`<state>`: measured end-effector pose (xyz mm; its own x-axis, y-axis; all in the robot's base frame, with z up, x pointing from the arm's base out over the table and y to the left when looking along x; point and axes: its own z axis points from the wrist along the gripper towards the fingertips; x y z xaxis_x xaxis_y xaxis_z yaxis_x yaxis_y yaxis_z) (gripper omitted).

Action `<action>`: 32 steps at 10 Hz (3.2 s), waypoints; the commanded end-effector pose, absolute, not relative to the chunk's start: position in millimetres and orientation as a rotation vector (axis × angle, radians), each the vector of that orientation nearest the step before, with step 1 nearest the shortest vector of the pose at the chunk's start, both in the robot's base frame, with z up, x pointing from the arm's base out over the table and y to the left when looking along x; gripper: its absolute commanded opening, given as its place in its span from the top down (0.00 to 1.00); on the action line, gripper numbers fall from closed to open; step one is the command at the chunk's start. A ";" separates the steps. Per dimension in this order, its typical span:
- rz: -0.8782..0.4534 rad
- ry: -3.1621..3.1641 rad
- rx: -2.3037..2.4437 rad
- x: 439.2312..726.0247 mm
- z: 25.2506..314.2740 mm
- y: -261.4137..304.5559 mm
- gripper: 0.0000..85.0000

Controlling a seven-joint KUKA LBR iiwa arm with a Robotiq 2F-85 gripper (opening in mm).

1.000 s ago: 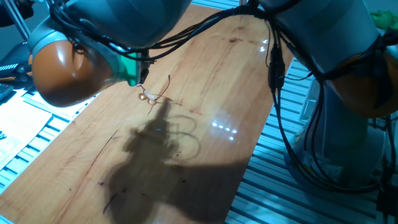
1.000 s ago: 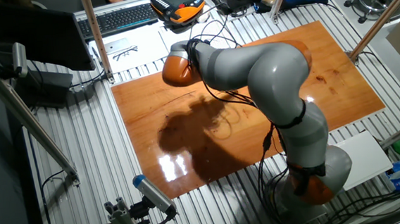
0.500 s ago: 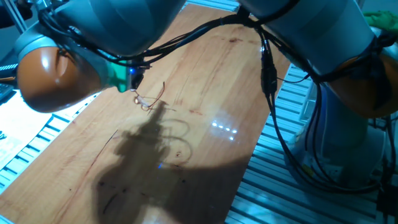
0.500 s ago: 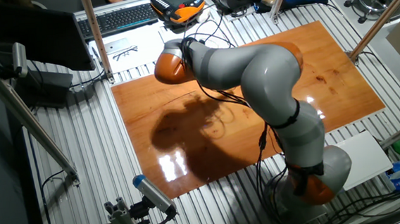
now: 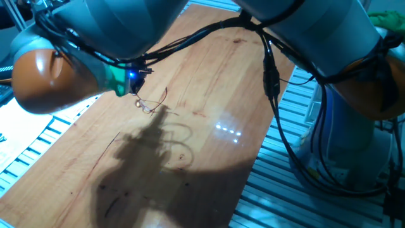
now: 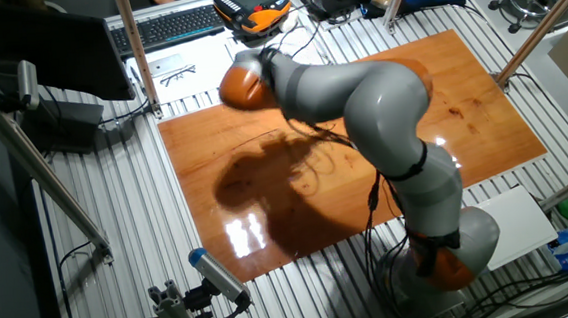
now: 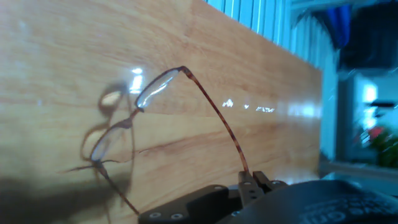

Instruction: Unfold the leg of the glasses (with one hand)

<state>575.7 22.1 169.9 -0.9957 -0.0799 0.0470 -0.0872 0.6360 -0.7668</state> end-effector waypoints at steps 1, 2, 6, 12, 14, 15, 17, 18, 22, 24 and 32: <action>1.157 -2.888 0.111 575.5 173.4 17.7 1.00; 1.145 -2.890 0.115 574.3 178.0 12.1 1.00; 1.419 -2.801 0.243 566.5 190.0 -17.3 1.00; 1.581 -2.716 0.263 570.9 173.3 -21.9 1.00; 1.593 -2.710 0.250 574.0 168.3 -15.8 1.00; 1.597 -2.709 0.239 575.0 164.9 -11.7 1.00; 1.579 -2.714 0.224 576.9 162.4 -6.4 1.00; 1.578 -2.714 0.217 577.9 162.7 -4.4 1.00; 1.544 -2.710 0.175 580.8 167.4 5.3 1.00; 1.511 -2.710 0.114 582.0 168.6 17.5 1.00; 1.512 -2.683 0.021 580.0 167.1 50.4 1.00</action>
<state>579.9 51.3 166.8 -0.9980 0.0209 0.0600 -0.0405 0.5178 -0.8545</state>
